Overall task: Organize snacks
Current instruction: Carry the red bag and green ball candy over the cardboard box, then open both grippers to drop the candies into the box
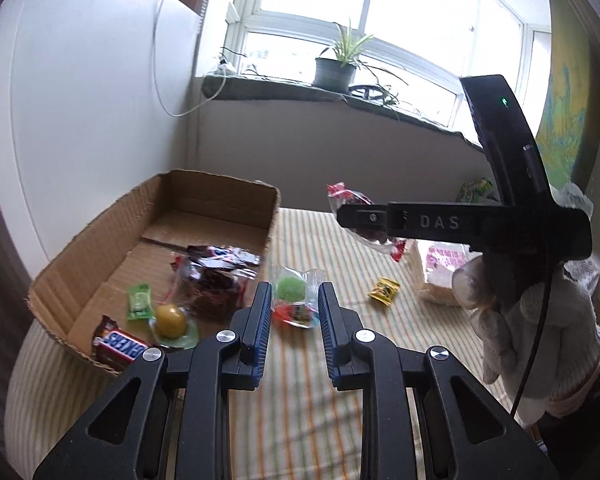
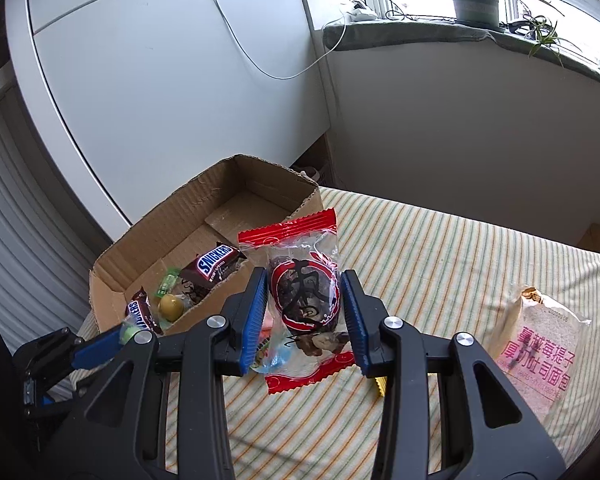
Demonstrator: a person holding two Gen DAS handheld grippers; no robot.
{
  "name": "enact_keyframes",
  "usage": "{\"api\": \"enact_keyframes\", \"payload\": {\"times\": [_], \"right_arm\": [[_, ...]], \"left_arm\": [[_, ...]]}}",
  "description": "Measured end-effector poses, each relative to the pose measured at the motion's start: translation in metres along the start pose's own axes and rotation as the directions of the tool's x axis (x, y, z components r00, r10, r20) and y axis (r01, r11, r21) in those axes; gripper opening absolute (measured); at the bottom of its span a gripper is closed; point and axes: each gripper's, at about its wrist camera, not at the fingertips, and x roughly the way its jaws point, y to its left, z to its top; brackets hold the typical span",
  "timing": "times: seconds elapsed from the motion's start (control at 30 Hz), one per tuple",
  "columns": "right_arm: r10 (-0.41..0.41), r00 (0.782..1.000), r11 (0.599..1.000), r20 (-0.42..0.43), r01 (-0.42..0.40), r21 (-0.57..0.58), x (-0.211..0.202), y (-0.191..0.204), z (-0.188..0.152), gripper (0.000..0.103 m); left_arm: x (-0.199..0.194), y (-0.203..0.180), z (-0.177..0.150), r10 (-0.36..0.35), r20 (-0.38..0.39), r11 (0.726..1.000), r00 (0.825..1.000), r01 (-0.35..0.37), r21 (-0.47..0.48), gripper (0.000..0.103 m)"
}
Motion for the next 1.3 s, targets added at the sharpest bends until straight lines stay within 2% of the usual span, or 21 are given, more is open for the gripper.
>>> {"api": "enact_keyframes", "payload": {"times": [0.3, 0.47, 0.83, 1.17, 1.23, 1.3], "right_arm": [[0.043, 0.999, 0.999, 0.012, -0.044, 0.008, 0.020, 0.025, 0.014, 0.039], [0.056, 0.998, 0.998, 0.006, -0.056, 0.020, 0.037, 0.036, 0.020, 0.039], [0.047, 0.999, 0.999, -0.018, -0.047, 0.001, 0.068, 0.057, 0.031, 0.039], [0.046, 0.998, 0.999, -0.033, -0.047, -0.021, 0.084, 0.073, 0.034, 0.039], [0.032, 0.999, 0.999, -0.031, -0.034, -0.034, 0.084, 0.076, 0.033, 0.043], [0.021, 1.000, 0.999, -0.021, -0.021, -0.039, 0.083, 0.078, 0.034, 0.065]], "left_arm": [[-0.005, 0.051, 0.024, 0.114, 0.058, 0.988, 0.992, -0.107, -0.107, 0.022], [0.013, 0.069, 0.035, 0.154, 0.049, 0.979, 0.987, -0.146, -0.141, 0.022], [0.026, 0.085, 0.033, 0.200, 0.019, 0.966, 0.980, -0.194, -0.173, 0.022], [0.025, 0.094, 0.028, 0.211, 0.004, 0.960, 0.977, -0.207, -0.187, 0.022], [0.026, 0.094, 0.028, 0.210, -0.008, 0.961, 0.978, -0.208, -0.181, 0.026], [0.026, 0.093, 0.028, 0.212, -0.009, 0.961, 0.977, -0.210, -0.179, 0.026]]}}
